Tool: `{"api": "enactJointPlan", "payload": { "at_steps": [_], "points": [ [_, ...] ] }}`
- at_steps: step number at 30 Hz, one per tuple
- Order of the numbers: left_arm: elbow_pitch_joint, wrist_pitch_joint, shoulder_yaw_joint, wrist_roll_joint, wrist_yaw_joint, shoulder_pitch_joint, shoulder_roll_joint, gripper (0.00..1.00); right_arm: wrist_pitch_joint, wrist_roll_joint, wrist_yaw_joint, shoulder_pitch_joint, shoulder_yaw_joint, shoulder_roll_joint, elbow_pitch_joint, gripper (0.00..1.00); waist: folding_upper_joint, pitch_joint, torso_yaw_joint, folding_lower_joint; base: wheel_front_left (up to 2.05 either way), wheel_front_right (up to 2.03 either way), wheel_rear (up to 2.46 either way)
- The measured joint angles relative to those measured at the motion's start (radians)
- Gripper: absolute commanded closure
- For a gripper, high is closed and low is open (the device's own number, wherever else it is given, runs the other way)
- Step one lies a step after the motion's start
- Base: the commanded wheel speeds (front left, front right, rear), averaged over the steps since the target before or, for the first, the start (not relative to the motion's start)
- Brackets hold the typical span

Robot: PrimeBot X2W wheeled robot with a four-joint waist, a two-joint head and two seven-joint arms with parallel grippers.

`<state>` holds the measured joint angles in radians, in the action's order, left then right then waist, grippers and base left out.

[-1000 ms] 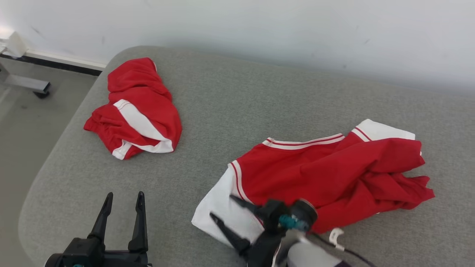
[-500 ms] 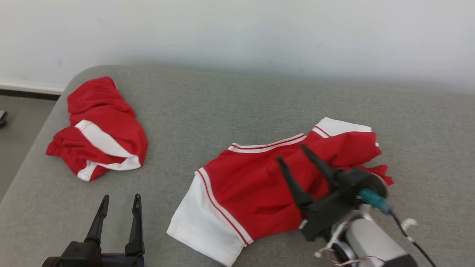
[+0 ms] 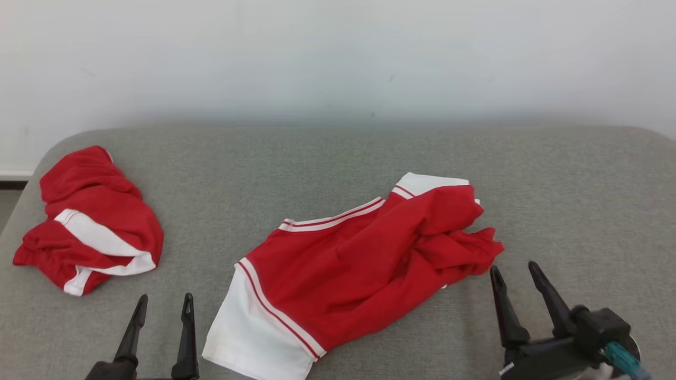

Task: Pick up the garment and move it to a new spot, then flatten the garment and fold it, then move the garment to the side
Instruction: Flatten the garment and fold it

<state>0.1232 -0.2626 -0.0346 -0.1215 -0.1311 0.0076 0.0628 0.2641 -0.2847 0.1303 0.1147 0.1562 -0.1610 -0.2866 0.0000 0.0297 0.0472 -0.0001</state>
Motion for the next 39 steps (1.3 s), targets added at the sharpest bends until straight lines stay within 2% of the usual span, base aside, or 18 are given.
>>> {"api": "enactJointPlan", "payload": {
  "at_steps": [7, 16, 22, 28, 36, 37, 38, 39],
  "points": [
    [0.000, 0.000, 0.016, 0.013, 0.000, 0.022, 0.011, 0.00, 0.000, 0.022, 0.000, -0.079, -0.075, 0.029, 0.030, 0.00, -0.0001, -0.016, -0.027, 0.0000, 0.00, 0.00, 0.00],
    [-0.002, 0.000, 0.030, 0.014, 0.000, 0.038, 0.030, 0.00, 0.000, 0.028, 0.000, -0.082, -0.087, 0.031, 0.026, 0.00, 0.0000, -0.014, -0.024, 0.0000, 0.00, 0.00, 0.00],
    [-0.001, 0.000, 0.051, 0.011, 0.000, 0.029, 0.027, 0.00, 0.000, 0.031, 0.000, -0.022, -0.068, 0.004, 0.010, 0.00, -0.0001, -0.006, -0.001, 0.0000, 0.00, 0.00, 0.00],
    [-0.001, 0.000, 0.064, 0.004, 0.000, 0.007, 0.019, 0.00, 0.000, 0.047, 0.000, 0.073, -0.050, -0.028, -0.090, 0.00, -0.0001, 0.017, 0.029, 0.0001, 0.00, 0.00, 0.00],
    [0.004, 0.000, 0.071, -0.003, 0.000, -0.015, 0.008, 0.00, -0.001, 0.056, 0.000, 0.190, -0.038, -0.043, -0.322, 0.00, 0.0000, 0.062, 0.074, 0.0002, 0.00, 0.00, 0.00],
    [0.005, 0.000, 0.071, -0.004, 0.000, -0.018, 0.008, 0.00, -0.001, 0.050, 0.000, 0.201, -0.032, -0.042, -0.350, 0.41, 0.0000, 0.067, 0.080, 0.0002, 0.00, 0.00, 0.00],
    [0.006, 0.000, 0.070, -0.004, 0.000, -0.021, 0.008, 0.00, -0.001, 0.043, 0.000, 0.211, -0.024, -0.041, -0.369, 0.98, 0.0000, 0.072, 0.085, 0.0002, 0.00, 0.00, 0.00],
    [0.007, 0.000, 0.068, -0.004, 0.000, -0.025, 0.007, 0.00, -0.001, 0.039, 0.000, 0.221, -0.018, -0.041, -0.381, 1.00, 0.0000, 0.075, 0.089, 0.0002, 0.00, 0.00, 0.00]
  ]
}}
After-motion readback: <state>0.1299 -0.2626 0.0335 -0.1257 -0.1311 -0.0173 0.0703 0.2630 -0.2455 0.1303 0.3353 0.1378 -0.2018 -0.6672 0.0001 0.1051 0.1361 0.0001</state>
